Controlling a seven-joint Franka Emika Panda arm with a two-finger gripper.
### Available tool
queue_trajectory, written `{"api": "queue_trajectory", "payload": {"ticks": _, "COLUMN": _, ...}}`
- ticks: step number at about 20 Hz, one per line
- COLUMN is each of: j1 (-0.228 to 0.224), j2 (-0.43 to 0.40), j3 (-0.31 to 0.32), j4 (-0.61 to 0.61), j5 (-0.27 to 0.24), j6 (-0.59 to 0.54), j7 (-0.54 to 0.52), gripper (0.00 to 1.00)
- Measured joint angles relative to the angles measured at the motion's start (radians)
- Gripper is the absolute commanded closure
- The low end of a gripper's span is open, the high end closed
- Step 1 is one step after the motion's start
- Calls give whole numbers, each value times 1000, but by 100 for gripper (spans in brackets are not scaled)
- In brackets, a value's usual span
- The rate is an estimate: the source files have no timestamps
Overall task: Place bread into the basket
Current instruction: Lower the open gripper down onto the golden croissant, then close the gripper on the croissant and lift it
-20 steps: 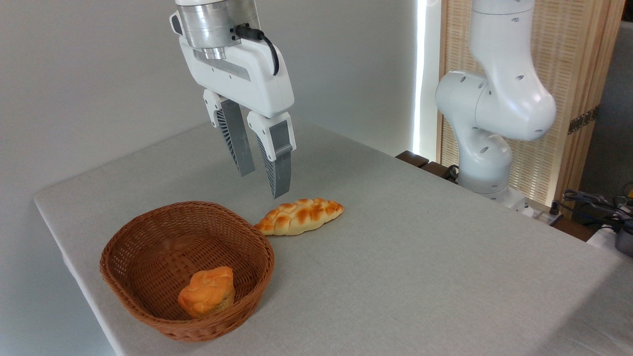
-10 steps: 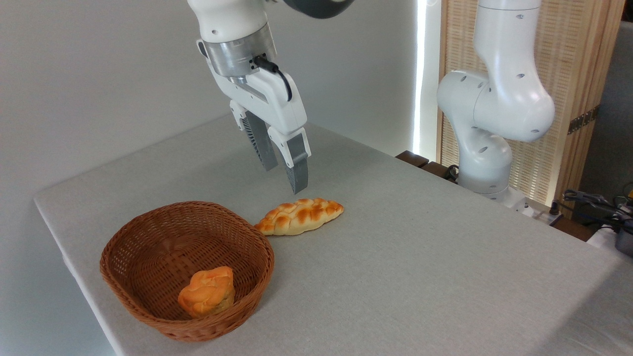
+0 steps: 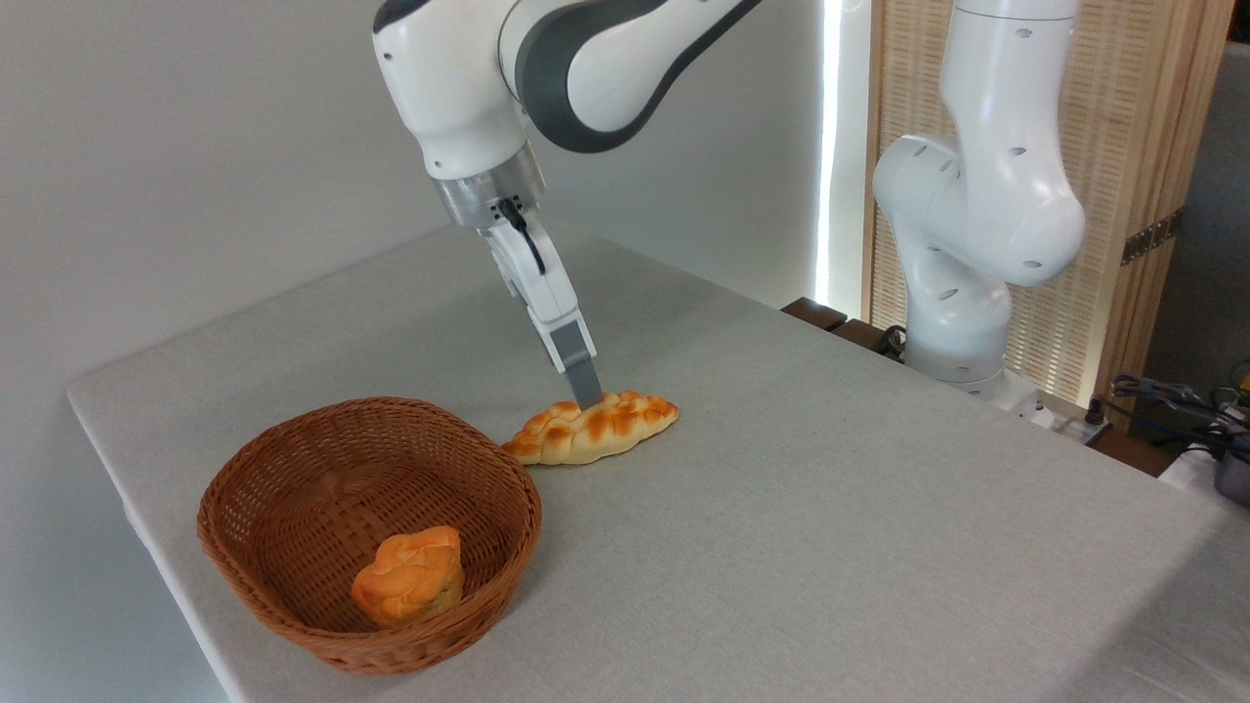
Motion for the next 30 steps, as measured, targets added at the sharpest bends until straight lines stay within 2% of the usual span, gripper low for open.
{"api": "queue_trajectory", "payload": {"ticks": 4, "j1": -6, "j2": 1, "j3": 0, "j4": -61, "j5": 10, "j6": 52, "j7": 59, "gripper": 0}}
{"api": "queue_trajectory", "payload": {"ticks": 7, "j1": -15, "j2": 1, "j3": 0, "j4": -84, "j5": 71, "j6": 62, "j7": 61, "gripper": 0}}
{"api": "queue_trajectory", "payload": {"ticks": 12, "j1": -24, "j2": 6, "j3": 0, "j4": -124, "j5": 77, "j6": 115, "j7": 61, "gripper": 1}}
{"api": "queue_trajectory", "payload": {"ticks": 13, "j1": -24, "j2": 6, "j3": 0, "j4": -134, "j5": 77, "j6": 135, "j7": 61, "gripper": 8}}
{"api": "queue_trajectory", "payload": {"ticks": 14, "j1": -24, "j2": 6, "j3": 0, "j4": -138, "j5": 77, "j6": 151, "j7": 61, "gripper": 26}}
{"api": "queue_trajectory", "payload": {"ticks": 15, "j1": -24, "j2": 6, "j3": 0, "j4": -139, "j5": 77, "j6": 165, "j7": 60, "gripper": 49}}
{"api": "queue_trajectory", "payload": {"ticks": 17, "j1": -24, "j2": 6, "j3": 0, "j4": -139, "j5": 77, "j6": 194, "j7": 60, "gripper": 63}}
{"api": "queue_trajectory", "payload": {"ticks": 26, "j1": -24, "j2": 6, "j3": 0, "j4": -139, "j5": 77, "j6": 206, "j7": 60, "gripper": 62}}
{"api": "queue_trajectory", "payload": {"ticks": 28, "j1": -24, "j2": 5, "j3": 0, "j4": -138, "j5": 77, "j6": 204, "j7": 60, "gripper": 57}}
{"api": "queue_trajectory", "payload": {"ticks": 30, "j1": -25, "j2": 1, "j3": -1, "j4": -91, "j5": 77, "j6": 108, "j7": 60, "gripper": 56}}
